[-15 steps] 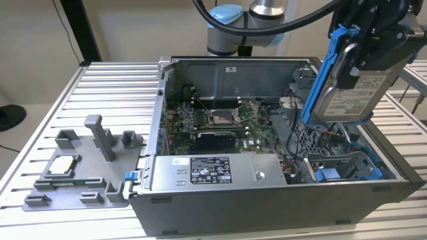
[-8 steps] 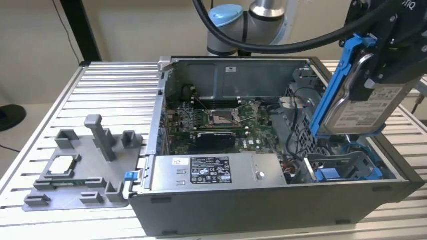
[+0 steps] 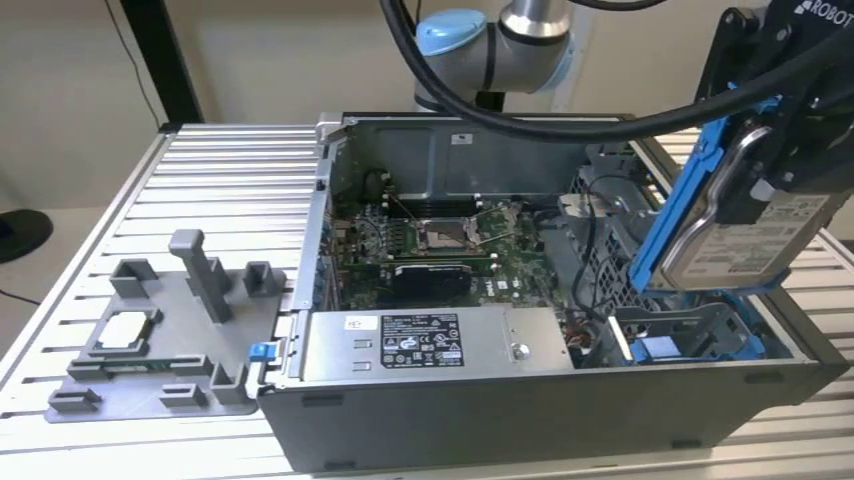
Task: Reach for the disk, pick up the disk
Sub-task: 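Pick up the disk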
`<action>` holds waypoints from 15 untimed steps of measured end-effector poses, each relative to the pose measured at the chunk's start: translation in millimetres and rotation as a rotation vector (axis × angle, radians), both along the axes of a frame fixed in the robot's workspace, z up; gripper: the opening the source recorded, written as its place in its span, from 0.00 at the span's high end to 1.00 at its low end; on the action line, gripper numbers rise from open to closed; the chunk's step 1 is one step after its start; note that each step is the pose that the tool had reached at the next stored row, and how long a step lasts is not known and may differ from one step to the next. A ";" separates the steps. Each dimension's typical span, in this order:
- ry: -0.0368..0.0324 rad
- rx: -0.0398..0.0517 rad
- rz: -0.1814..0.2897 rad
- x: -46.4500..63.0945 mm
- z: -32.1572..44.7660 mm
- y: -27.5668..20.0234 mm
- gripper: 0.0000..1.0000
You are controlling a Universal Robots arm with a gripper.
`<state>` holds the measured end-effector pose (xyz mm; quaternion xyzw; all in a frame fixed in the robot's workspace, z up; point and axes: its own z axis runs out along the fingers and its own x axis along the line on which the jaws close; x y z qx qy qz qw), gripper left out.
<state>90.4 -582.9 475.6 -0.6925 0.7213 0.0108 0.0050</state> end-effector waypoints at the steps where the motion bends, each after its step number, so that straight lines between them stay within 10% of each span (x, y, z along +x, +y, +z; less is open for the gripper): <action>1: 0.0000 0.0000 0.000 0.0 0.0 -1.9 1.00; 8: 0.0000 -0.0001 0.002 0.0 -0.2 -14.1 1.00; 15: 0.0000 -0.0001 0.003 0.0 -0.2 -14.4 1.00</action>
